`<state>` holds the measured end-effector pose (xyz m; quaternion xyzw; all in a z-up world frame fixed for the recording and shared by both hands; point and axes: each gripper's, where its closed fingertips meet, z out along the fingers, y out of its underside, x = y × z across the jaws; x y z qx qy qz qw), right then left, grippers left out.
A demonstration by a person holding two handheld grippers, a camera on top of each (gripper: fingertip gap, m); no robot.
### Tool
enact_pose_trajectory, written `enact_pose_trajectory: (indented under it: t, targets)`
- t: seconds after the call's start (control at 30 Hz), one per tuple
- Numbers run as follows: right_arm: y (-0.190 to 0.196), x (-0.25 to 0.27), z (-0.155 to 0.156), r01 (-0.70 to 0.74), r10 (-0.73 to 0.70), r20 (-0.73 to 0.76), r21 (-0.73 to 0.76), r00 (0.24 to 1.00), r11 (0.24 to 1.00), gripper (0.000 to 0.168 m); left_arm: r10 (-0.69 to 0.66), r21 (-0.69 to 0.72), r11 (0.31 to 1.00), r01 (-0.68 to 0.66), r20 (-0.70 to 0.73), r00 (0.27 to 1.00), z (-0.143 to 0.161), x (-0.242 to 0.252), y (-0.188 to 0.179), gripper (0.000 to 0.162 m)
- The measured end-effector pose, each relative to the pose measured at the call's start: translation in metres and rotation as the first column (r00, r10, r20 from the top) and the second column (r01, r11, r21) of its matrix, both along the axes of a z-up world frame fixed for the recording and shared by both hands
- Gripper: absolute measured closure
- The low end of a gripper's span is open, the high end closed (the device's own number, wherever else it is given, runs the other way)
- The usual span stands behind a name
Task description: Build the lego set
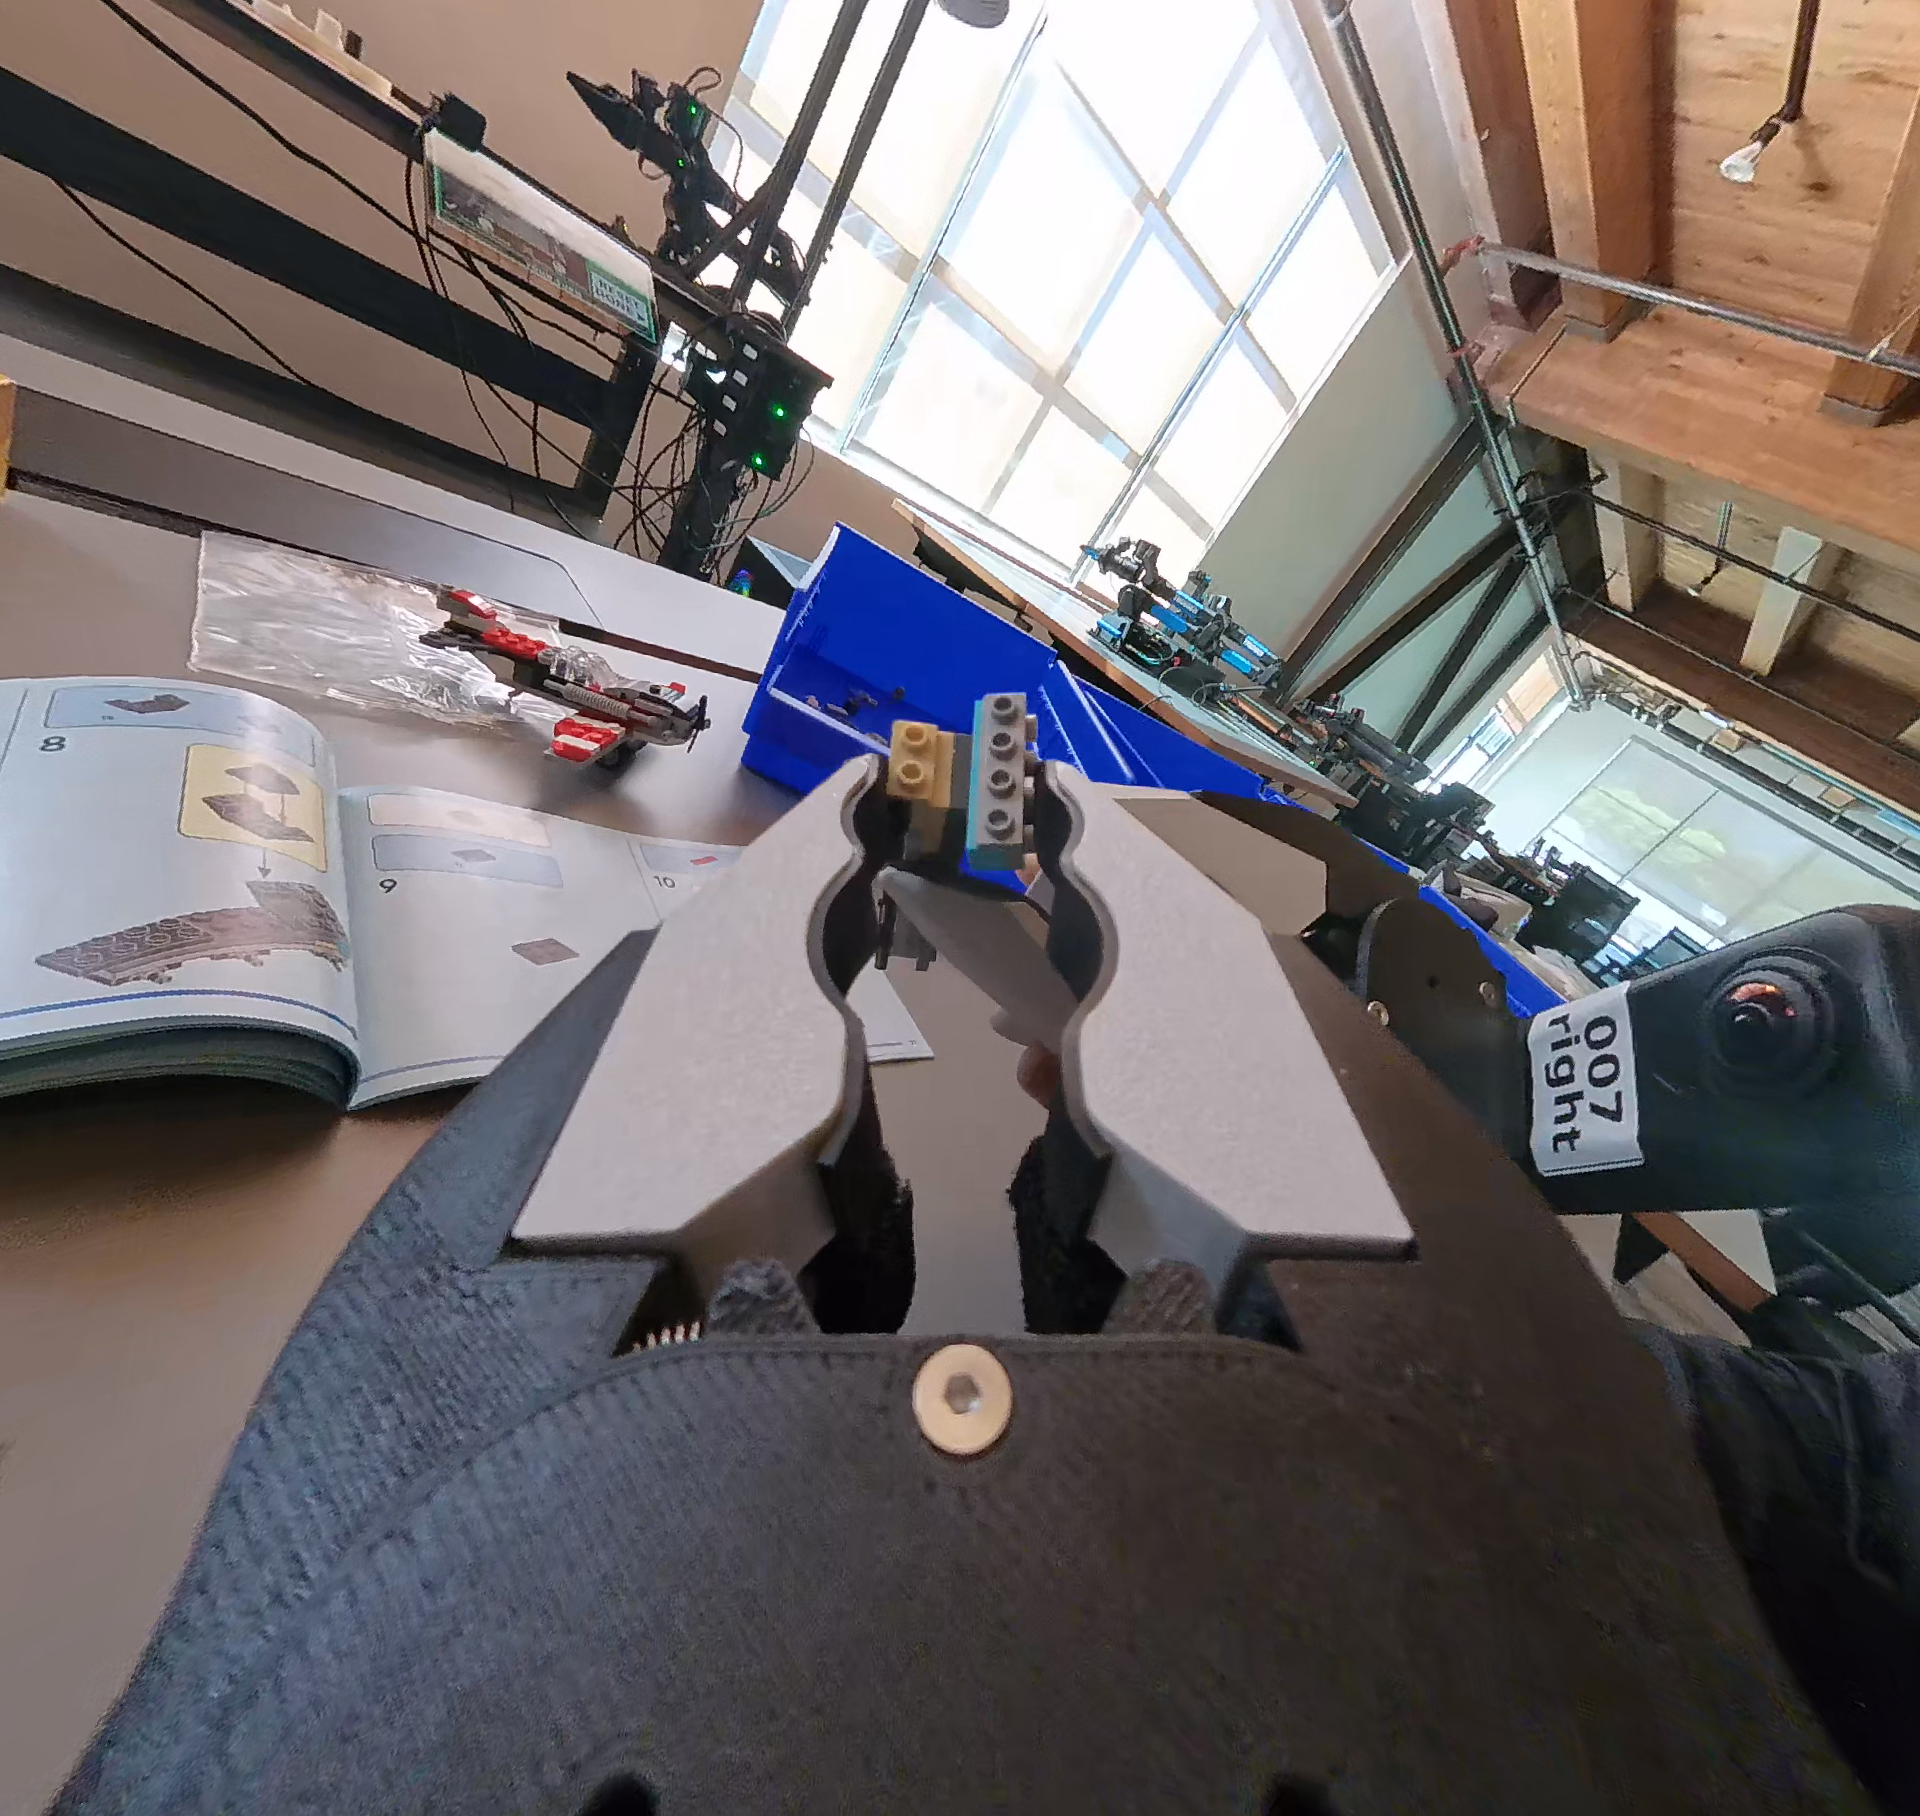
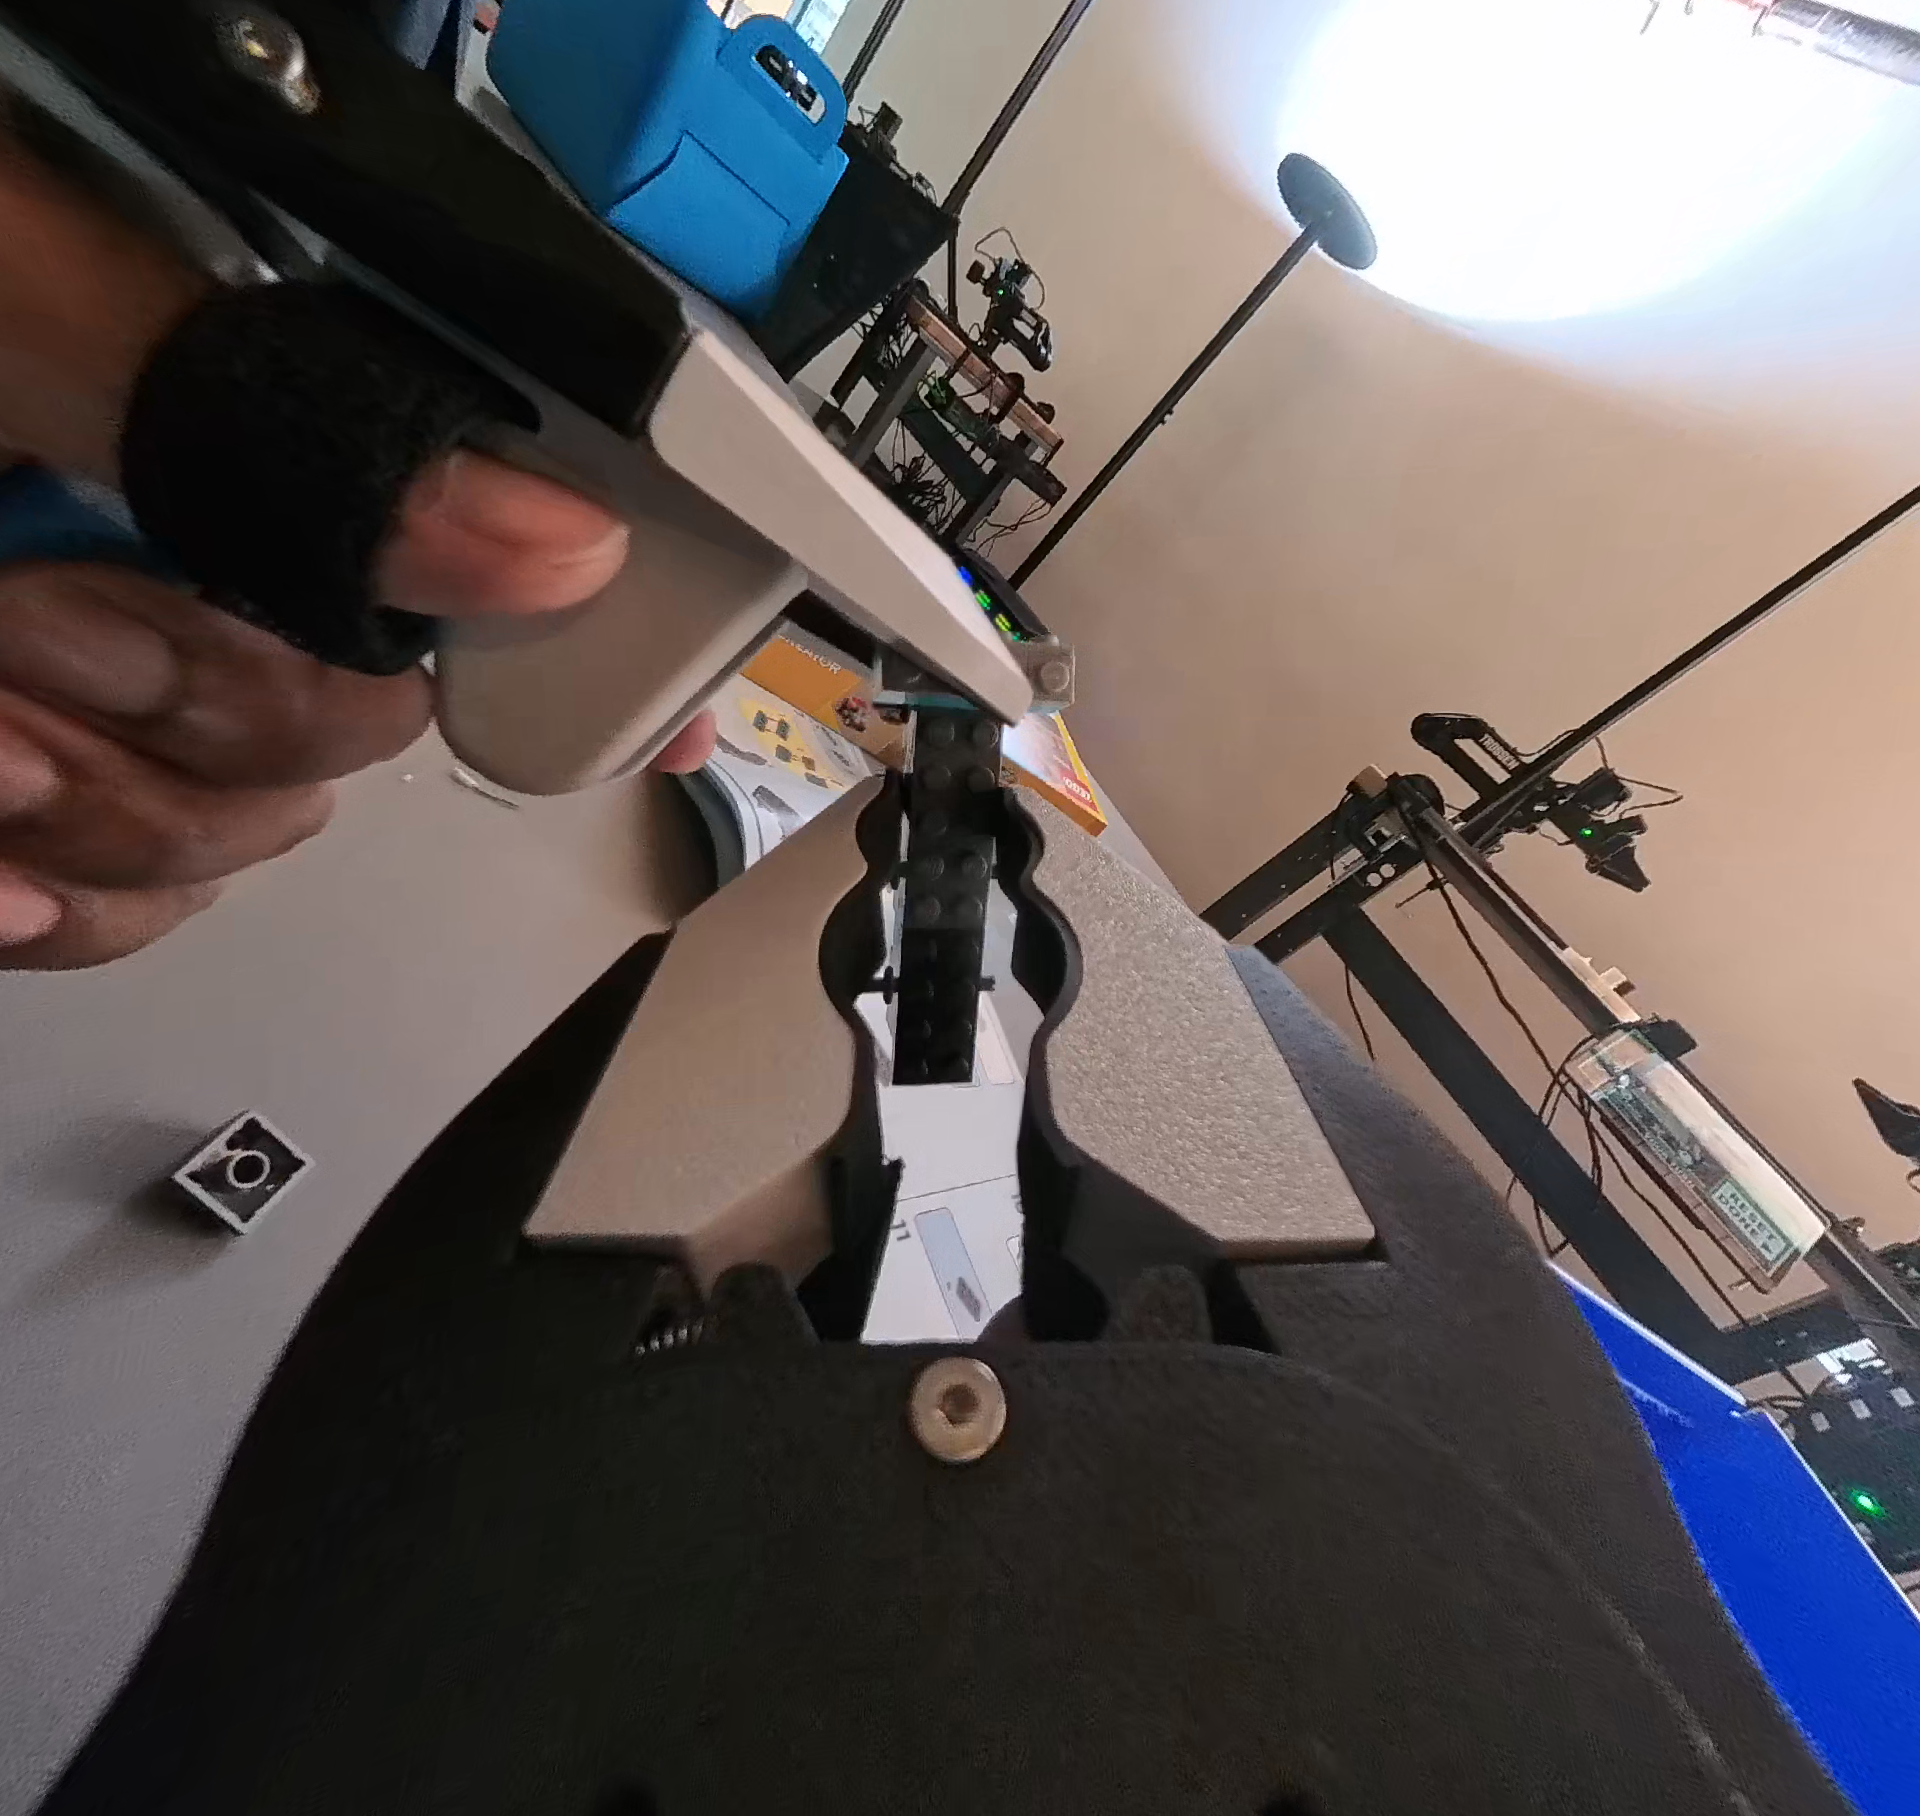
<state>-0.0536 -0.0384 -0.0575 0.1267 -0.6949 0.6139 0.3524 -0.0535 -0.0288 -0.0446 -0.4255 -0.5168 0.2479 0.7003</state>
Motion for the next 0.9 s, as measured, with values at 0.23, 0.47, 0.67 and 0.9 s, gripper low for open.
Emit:
enact_pose_trajectory:
  t: [0.23, 0.47, 0.67, 0.9]
  targets:
    - [0.001, 0.004, 0.005, 0.002, -0.003, -0.042, -0.019, 0.999, 1.000, 0.151, 0.041, -0.018, 0.999, -0.042, -0.035, 0.999, 0.004, 0.003, 0.002, 0.135]
    - [0.001, 0.005, 0.007, -0.017, 0.016, -0.031, -0.034, 0.999, 0.999, 0.151, 0.055, -0.057, 0.997, -0.058, -0.048, 0.997, 0.006, 0.005, 0.001, 0.135]
    - [0.002, 0.012, 0.014, -0.125, 0.131, 0.062, -0.097, 0.989, 0.987, 0.150, 0.036, -0.084, 0.996, -0.042, -0.075, 0.997, 0.006, 0.005, -0.002, 0.135]
    - [0.008, 0.015, 0.017, -0.257, 0.275, 0.163, -0.123, 0.947, 0.958, 0.146, -0.019, -0.042, 0.999, 0.014, -0.124, 0.992, 0.008, 0.006, -0.014, 0.135]
